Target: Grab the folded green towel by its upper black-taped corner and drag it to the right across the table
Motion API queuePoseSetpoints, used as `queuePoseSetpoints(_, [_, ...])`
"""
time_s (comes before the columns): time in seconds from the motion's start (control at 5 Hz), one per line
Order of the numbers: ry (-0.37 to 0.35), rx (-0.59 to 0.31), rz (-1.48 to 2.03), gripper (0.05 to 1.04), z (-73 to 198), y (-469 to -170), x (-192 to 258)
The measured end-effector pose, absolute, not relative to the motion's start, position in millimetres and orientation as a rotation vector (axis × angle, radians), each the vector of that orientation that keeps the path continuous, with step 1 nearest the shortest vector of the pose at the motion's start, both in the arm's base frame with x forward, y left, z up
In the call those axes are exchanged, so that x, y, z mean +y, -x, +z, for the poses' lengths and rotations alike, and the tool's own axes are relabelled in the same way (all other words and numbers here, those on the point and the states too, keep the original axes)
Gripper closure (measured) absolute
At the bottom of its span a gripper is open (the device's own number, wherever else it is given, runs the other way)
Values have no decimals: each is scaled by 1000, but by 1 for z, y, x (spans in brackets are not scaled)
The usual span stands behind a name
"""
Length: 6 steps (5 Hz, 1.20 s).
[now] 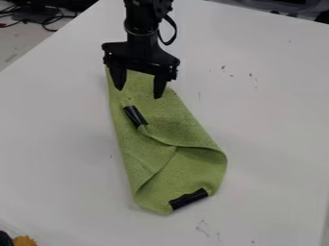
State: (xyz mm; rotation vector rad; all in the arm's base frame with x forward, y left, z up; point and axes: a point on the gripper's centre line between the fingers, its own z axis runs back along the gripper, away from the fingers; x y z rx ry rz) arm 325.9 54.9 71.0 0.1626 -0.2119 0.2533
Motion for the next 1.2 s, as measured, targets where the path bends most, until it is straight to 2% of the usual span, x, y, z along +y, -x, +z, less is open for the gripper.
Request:
queuePoseSetpoints(0.2, [-161,-186,256,83,61,-324,54])
queuePoseSetpoints(0.6, [-112,-143,292,83,29,-319,62])
queuePoseSetpoints(1.0, [-85,-117,270,102,12,-323,66])
queuePoseSetpoints(1.2, [-85,-114,260,229,13,-324,67])
